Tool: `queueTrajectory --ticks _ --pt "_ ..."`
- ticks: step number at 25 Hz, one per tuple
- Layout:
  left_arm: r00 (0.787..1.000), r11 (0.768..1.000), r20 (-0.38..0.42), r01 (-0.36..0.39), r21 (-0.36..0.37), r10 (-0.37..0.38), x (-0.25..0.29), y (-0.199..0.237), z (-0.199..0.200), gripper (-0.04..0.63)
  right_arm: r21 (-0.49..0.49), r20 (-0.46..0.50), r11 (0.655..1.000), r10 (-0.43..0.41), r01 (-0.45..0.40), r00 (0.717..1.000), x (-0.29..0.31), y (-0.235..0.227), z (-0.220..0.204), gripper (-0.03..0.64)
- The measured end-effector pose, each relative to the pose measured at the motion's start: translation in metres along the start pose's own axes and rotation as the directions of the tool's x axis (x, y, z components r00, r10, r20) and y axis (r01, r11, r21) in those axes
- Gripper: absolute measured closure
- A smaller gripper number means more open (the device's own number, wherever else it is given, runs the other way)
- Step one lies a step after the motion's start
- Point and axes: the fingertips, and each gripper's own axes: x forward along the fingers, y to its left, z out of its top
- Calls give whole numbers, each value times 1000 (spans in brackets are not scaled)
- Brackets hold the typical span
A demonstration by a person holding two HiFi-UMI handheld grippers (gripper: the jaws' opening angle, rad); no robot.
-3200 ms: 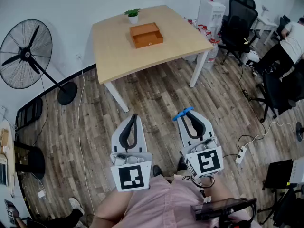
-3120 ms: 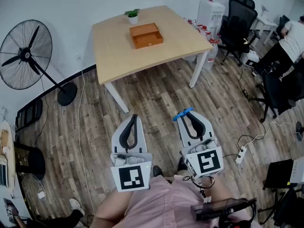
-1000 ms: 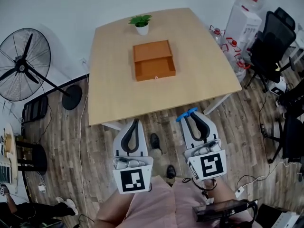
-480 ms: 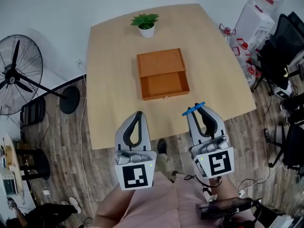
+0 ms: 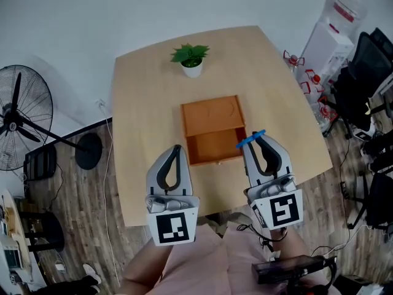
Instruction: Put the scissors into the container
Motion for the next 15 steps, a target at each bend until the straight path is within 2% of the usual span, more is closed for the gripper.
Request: queueTrajectory --ticks 5,9,15 --pt "1000 999 -1 -31 29 31 9 7 7 591 -10 14 1000 19 -19 1000 14 -9 5 534" --pt "998 998 -35 -51 41 53 20 8 2 591 -6 -7 999 48 -48 999 29 -18 -3 534" --pt "990 996 -110 -85 22 87 42 5 -13 591 22 -66 992 123 -122 990 50 -30 -26 534"
